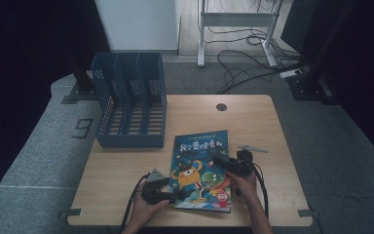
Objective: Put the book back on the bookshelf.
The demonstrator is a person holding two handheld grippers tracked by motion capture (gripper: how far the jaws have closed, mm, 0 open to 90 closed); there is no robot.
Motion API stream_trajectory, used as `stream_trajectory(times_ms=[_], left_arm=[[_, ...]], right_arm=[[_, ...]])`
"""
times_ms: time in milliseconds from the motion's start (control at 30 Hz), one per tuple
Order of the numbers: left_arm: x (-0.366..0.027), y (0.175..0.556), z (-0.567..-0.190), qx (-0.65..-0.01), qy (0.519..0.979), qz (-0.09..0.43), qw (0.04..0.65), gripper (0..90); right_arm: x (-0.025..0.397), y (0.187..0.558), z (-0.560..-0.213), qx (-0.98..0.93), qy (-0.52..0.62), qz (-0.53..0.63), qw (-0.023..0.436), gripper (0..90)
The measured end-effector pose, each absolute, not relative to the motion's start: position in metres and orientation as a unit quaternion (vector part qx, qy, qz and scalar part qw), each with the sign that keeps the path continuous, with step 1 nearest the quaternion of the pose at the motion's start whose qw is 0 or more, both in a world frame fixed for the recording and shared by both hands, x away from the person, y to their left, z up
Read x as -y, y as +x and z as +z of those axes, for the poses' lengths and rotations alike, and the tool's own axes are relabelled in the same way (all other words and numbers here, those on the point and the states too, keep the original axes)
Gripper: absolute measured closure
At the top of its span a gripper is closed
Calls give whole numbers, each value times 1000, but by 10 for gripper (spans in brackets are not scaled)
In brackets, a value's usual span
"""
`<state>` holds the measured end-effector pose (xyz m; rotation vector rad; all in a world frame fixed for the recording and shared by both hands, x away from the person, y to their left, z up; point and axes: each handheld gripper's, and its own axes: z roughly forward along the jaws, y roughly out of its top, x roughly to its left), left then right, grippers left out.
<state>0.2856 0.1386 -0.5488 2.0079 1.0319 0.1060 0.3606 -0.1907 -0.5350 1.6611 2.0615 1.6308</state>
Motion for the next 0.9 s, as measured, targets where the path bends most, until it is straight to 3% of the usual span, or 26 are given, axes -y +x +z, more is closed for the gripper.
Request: stream_trajectory(times_ms=[467,900], left_arm=[[-134,281,-548,-398,816,53,415,190],[-125,273,-548,-379,831,58,403,167]], right_arm=[[209,357,-527,-637,553,538,12,645],[223,357,-527,-626,562,540,18,655]])
